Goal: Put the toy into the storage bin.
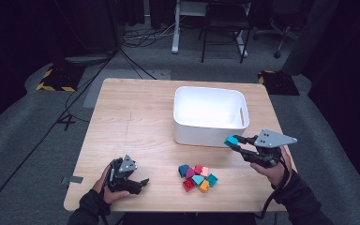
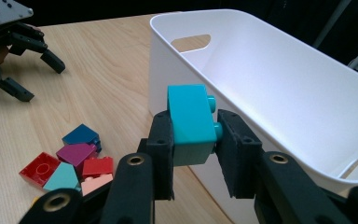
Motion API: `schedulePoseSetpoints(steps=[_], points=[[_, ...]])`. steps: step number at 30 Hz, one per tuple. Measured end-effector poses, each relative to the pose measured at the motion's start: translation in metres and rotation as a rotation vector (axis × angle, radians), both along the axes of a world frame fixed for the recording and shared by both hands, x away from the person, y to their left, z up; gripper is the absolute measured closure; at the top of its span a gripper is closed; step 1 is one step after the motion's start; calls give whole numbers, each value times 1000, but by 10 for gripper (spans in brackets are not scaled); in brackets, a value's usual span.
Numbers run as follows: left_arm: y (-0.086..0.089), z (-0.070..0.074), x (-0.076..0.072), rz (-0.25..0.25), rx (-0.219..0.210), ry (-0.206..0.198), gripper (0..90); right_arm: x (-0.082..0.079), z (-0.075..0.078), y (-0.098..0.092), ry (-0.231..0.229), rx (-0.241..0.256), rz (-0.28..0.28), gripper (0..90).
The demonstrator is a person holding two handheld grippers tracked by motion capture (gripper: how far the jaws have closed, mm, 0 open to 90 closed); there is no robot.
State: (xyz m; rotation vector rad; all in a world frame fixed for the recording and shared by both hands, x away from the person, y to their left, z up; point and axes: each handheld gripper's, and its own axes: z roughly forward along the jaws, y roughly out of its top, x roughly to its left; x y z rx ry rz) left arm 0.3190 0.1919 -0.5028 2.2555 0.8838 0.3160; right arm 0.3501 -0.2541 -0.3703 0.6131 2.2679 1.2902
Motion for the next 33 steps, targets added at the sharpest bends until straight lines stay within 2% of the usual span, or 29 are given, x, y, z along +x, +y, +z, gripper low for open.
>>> schedulePoseSetpoints(steps=[5,7,10,22,25,26,28,33], points=[[0,0,0,0,0,0,127,2,9,-1,-24,-1,-20,680],[0,0,0,0,0,0,127,4,14,-2,-25,15,-22,680],[0,0,0,-1,1,0,127,6,20,-2,-52,2,-44,680],[0,0,0,-1,1,0,127,20,43,4,-78,7,-66,680],[0,0,0,0,0,0,127,23,47,5,-82,8,-72,680],[0,0,0,-1,1,0,127,26,47,5,-98,-5,-74,680],[0,0,0,-1,1,0,127,28,48,6,-83,7,-83,680],[0,0,0,0,0,0,127,36,48,8,-110,-9,-101,680]])
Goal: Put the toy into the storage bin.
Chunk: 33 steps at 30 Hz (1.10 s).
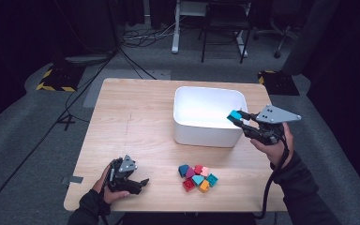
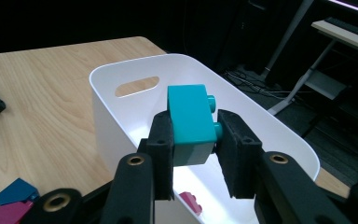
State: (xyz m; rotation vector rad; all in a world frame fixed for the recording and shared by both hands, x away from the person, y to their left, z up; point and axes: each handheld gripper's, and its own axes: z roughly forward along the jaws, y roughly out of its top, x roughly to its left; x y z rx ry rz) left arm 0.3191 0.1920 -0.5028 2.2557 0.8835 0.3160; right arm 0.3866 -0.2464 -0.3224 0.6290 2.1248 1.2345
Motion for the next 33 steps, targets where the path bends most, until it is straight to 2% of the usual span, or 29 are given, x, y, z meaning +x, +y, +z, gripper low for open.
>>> schedulePoseSetpoints(steps=[7,12,16,25,29,33], points=[[0,0,0,0,0,0,127,11,0,5,8,9,-11,680],[0,0,0,0,0,0,127,20,-2,10,4,-14,-33,680],[0,0,0,0,0,0,127,28,-3,14,11,-11,-43,680],[0,0,0,-1,1,0,127,43,-8,20,53,-9,-68,680],[0,0,0,0,0,0,127,50,-13,21,65,1,-103,680],[0,0,0,-1,1,0,127,53,-16,21,77,-11,-114,680]])
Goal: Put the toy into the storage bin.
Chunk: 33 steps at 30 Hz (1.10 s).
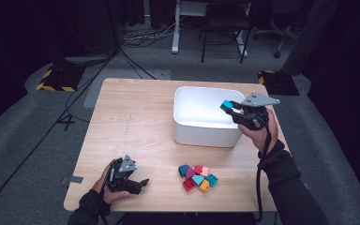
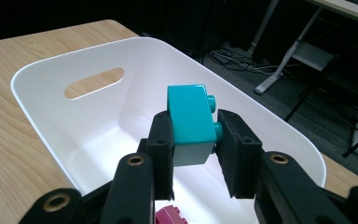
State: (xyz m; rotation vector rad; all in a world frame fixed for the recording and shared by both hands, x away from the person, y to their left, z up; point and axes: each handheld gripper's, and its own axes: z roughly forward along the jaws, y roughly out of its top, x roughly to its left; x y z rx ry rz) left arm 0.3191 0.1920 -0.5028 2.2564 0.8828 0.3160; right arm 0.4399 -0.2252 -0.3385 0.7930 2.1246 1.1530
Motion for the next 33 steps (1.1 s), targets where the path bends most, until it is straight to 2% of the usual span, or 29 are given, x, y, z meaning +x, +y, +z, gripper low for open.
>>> schedulePoseSetpoints(steps=[9,12,15,19,23,28,33], points=[[0,0,0,0,-1,0,127,3,-7,0,7,-6,-9,679],[0,0,0,0,0,0,127,4,-10,2,25,-9,-15,671],[0,0,0,0,0,0,127,5,-12,2,27,-1,-17,637],[0,0,0,0,0,0,127,5,-13,2,28,5,-15,637],[0,0,0,0,0,0,127,3,-13,2,34,9,-14,639],[0,0,0,0,0,0,127,-1,-10,1,15,7,-2,643],[0,0,0,-1,0,0,127,-12,-7,-1,9,42,16,643]])
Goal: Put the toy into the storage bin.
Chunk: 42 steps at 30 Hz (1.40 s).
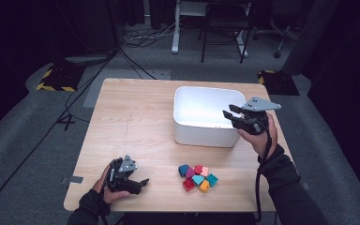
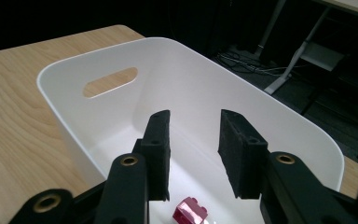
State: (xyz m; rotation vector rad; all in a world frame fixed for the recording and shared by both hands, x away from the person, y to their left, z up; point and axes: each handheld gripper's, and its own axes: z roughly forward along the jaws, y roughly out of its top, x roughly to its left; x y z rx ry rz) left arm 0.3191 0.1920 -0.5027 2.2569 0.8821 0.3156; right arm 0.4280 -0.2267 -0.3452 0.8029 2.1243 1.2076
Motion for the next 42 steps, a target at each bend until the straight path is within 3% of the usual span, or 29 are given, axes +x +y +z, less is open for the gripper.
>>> schedulePoseSetpoints(steps=[11,13,19,27,33,36,39,42], points=[[0,0,0,1,0,0,127,-38,0,-9,-35,5,80,638],[0,0,0,1,0,0,127,-45,-3,-13,-21,23,97,633],[0,0,0,1,0,0,127,-66,-29,-20,5,-12,147,617],[0,0,0,1,-1,0,127,-81,-60,-23,63,-36,196,619],[0,0,0,0,0,0,127,-92,-83,-20,96,-80,239,626],[0,0,0,0,0,0,127,-97,-93,-19,128,-72,246,620],[0,0,0,1,0,0,127,-99,-101,-18,137,-97,258,601],[0,0,0,0,0,0,127,-103,-108,-17,149,-75,279,572]])
